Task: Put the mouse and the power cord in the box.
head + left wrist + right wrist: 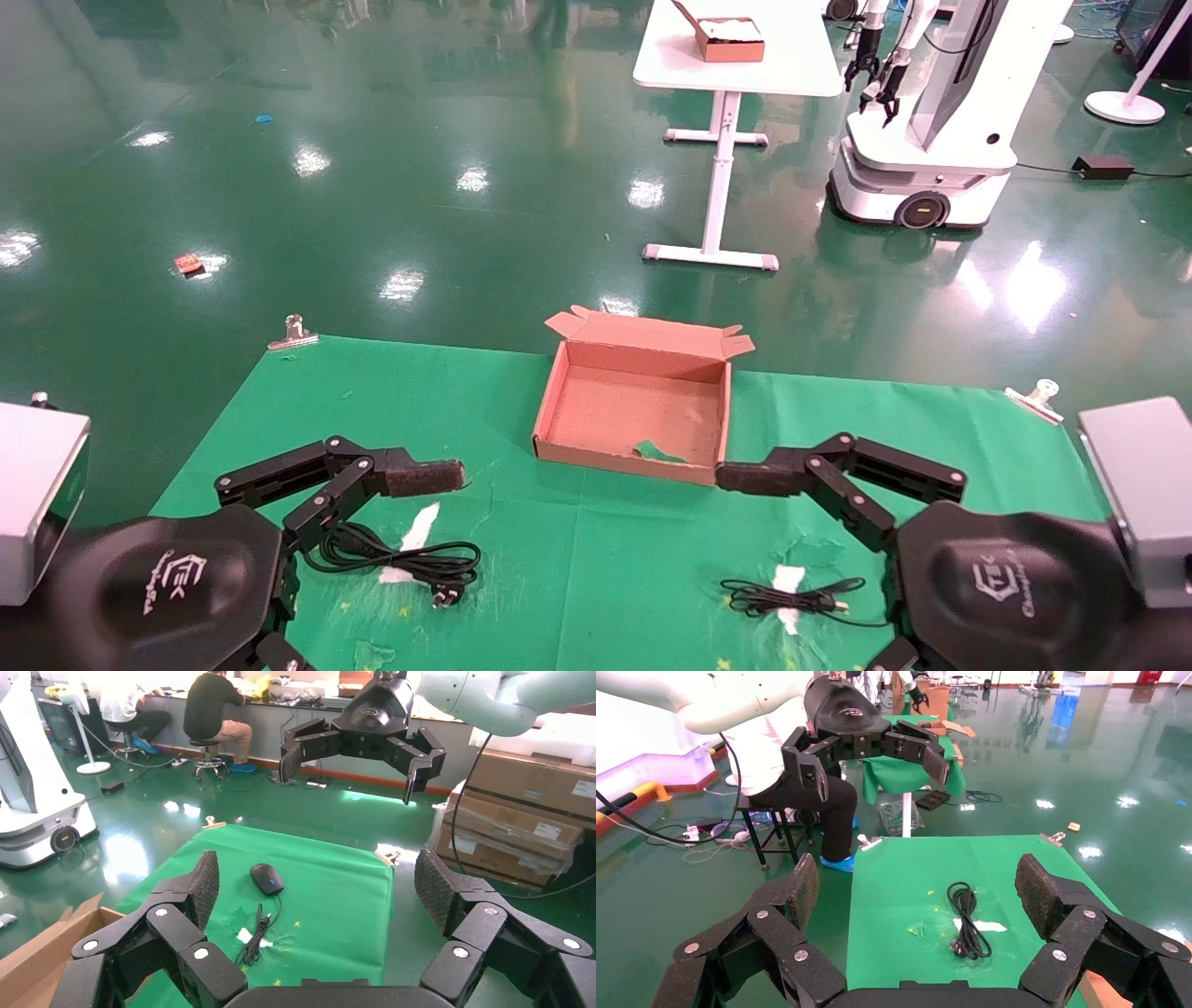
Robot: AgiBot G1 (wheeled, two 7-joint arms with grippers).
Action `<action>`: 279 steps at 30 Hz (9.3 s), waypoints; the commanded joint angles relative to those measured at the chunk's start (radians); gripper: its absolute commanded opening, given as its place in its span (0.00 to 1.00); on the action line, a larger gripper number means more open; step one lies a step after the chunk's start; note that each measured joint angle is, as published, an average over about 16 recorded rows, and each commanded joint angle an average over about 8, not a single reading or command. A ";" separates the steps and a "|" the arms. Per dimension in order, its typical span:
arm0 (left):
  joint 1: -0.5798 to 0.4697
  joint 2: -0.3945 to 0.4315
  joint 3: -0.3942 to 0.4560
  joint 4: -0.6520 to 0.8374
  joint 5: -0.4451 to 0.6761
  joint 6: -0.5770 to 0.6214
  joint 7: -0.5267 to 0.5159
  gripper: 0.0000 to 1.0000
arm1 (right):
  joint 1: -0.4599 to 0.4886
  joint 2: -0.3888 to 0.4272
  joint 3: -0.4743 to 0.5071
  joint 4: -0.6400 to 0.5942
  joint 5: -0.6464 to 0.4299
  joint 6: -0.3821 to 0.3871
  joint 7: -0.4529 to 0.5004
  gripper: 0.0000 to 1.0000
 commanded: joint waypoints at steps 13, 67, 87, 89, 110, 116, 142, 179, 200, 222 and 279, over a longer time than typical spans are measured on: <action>-0.001 0.001 0.001 0.001 0.001 -0.001 0.000 1.00 | 0.000 0.000 0.000 0.001 0.000 0.000 0.000 1.00; -0.613 0.581 0.536 1.101 1.046 -0.359 0.774 1.00 | 0.537 -0.380 -0.496 -1.074 -0.893 0.225 -0.882 1.00; -0.646 0.606 0.537 1.239 1.051 -0.394 0.891 0.11 | 0.543 -0.463 -0.473 -1.249 -0.858 0.275 -1.012 0.04; -0.647 0.606 0.538 1.242 1.052 -0.395 0.894 0.00 | 0.544 -0.464 -0.473 -1.253 -0.859 0.277 -1.013 0.00; -0.645 0.604 0.536 1.233 1.049 -0.392 0.886 0.00 | 0.542 -0.460 -0.472 -1.242 -0.857 0.273 -1.010 0.00; -0.644 0.604 0.536 1.232 1.049 -0.391 0.885 0.00 | 0.542 -0.459 -0.472 -1.241 -0.857 0.273 -1.010 0.00; -0.729 0.533 0.484 1.285 0.973 -0.251 0.793 0.00 | 0.588 -0.389 -0.431 -1.232 -0.797 0.177 -1.004 0.00; -1.039 0.545 0.349 1.324 0.772 -0.253 0.439 0.00 | 0.584 -0.746 -0.321 -1.221 -0.642 0.786 -0.885 0.23; -0.921 0.724 0.368 1.246 0.798 -0.416 0.514 0.00 | 0.561 -0.680 -0.326 -1.214 -0.609 0.771 -0.869 1.00; -0.652 0.768 0.490 0.960 0.691 -0.646 0.205 1.00 | 0.734 -0.324 -0.306 -1.155 -0.570 0.199 -0.946 1.00; -0.179 0.206 0.127 0.261 0.189 -0.169 0.061 1.00 | 0.182 -0.090 -0.077 -0.294 -0.144 0.066 -0.241 1.00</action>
